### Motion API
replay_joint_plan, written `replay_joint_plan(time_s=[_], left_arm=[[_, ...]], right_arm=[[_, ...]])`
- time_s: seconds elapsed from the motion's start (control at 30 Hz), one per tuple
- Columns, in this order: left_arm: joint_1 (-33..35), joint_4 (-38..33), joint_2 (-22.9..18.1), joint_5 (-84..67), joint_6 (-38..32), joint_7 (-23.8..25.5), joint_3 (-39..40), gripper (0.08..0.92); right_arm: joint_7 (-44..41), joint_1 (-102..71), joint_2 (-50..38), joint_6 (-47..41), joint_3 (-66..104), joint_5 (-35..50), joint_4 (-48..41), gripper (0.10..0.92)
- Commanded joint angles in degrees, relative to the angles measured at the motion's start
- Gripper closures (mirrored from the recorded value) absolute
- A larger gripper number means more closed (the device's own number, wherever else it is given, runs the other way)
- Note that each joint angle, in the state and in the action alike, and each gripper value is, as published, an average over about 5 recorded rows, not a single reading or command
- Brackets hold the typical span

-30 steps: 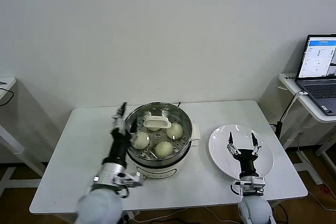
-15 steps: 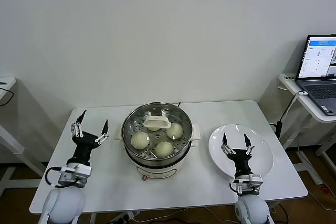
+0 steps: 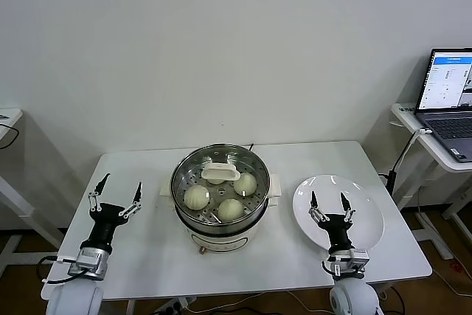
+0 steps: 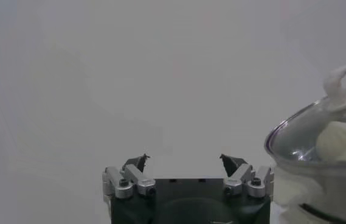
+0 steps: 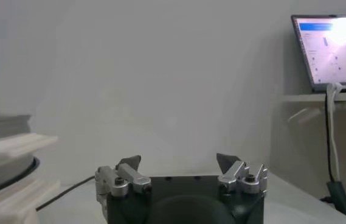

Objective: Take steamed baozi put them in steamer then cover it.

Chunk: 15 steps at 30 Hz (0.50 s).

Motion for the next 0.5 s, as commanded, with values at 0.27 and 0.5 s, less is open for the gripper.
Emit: replay_joint_plan(time_s=[0.27,0.5], left_arm=[[2.27,3.01,-1.24,-4.1,-4.89,3.04,-2.28,0.177],[2.51,3.06,-2.03,-4.16,-5.57,2.97,-2.52,0.177]], right_arm=[[-1.67,-0.64,0.59,1.71,-0.27,-1.78,-0.93,0.203],[-2.55,-0.96,0.75,3.69,0.04,-2.62,-1.7,0.203]])
